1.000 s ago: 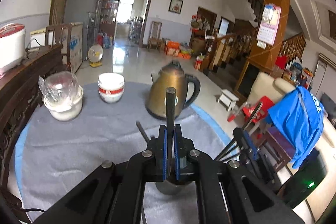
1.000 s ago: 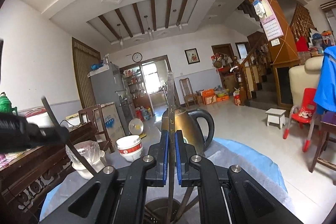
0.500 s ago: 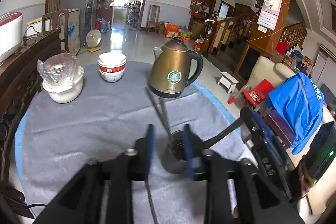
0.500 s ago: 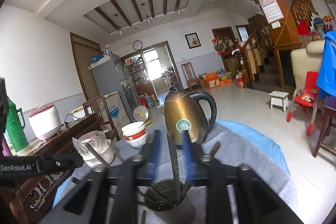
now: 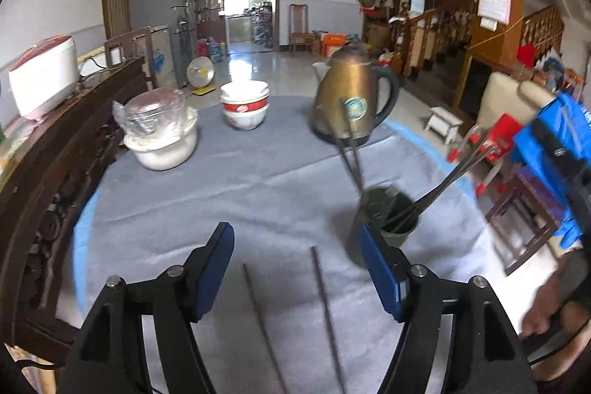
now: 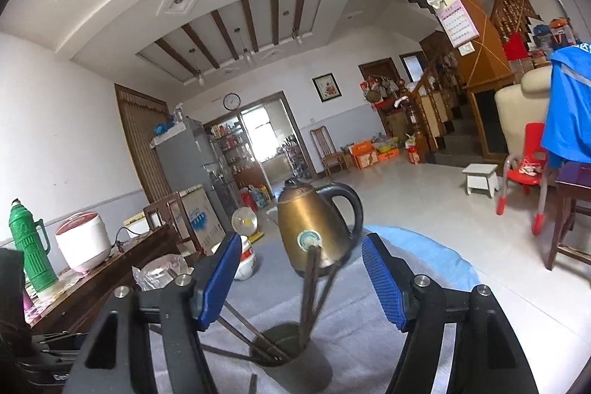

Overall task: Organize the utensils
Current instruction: 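Move both open tools back over the two chopsticks on the cloth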

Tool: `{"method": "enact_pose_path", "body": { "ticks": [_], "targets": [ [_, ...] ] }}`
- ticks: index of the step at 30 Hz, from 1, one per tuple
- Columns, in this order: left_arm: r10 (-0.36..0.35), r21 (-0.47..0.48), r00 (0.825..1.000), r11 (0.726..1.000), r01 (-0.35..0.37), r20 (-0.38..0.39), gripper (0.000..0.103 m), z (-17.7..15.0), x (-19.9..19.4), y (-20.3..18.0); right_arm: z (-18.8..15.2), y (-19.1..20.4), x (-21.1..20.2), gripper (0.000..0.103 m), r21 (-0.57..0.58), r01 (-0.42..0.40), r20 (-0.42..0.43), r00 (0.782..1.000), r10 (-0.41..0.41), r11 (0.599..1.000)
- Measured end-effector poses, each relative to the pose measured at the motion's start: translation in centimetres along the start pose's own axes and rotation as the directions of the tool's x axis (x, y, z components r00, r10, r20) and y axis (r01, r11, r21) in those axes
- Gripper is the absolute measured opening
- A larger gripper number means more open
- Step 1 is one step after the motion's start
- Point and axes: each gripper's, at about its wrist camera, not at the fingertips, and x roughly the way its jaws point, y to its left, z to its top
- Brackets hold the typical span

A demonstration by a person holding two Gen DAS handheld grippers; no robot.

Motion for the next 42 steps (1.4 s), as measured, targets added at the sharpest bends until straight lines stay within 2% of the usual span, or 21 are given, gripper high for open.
{"method": "enact_pose_path", "body": {
  "ticks": [6, 10, 17, 22, 32, 38, 42],
  "targets": [
    [0.076, 0.007, 0.996, 0.997, -0.076, -0.042, 0.072, -1.5, 1.2, 1.0, -1.4, -1.2, -0.7, 0.072, -0.002, -0.003, -0.084, 0.997, 0.003, 1.0],
    [0.109, 0.003, 0.992, 0.994, -0.109, -0.065, 0.072, -2.3, 2.0, 1.8, -3.4, -1.3, -0.6, 0.072, -0.025, -0.022, -0.161, 0.987, 0.018, 0.999],
    [0.153, -0.003, 0.983, 0.988, -0.154, -0.098, 0.072, -3.5, 2.9, 3.2, -6.8, 0.8, 0.9, 0.072, -0.047, -0.088, -0.293, 0.953, 0.07, 0.995],
    [0.168, -0.004, 0.979, 0.986, -0.17, -0.116, 0.072, -4.3, 3.3, 3.8, -8.9, 2.5, 1.6, 0.072, -0.072, -0.136, -0.355, 0.929, 0.102, 0.988],
    [0.184, 0.001, 0.969, 0.982, -0.187, -0.167, 0.072, -6.2, 4.4, 4.9, -11.4, 4.1, 2.3, 0.07, -0.083, -0.182, -0.419, 0.899, 0.132, 0.98],
    [0.187, -0.009, 0.955, 0.981, -0.195, -0.23, 0.072, -8.7, 5.6, 6.0, -13.2, 4.2, 2.8, 0.07, -0.081, -0.195, -0.452, 0.881, 0.138, 0.977],
    [0.194, -0.017, 0.951, 0.979, -0.204, -0.239, 0.072, -10.0, 5.7, 6.5, -14.6, 4.1, 3.2, 0.07, -0.063, -0.22, -0.474, 0.865, 0.165, 0.974]
  ]
}}
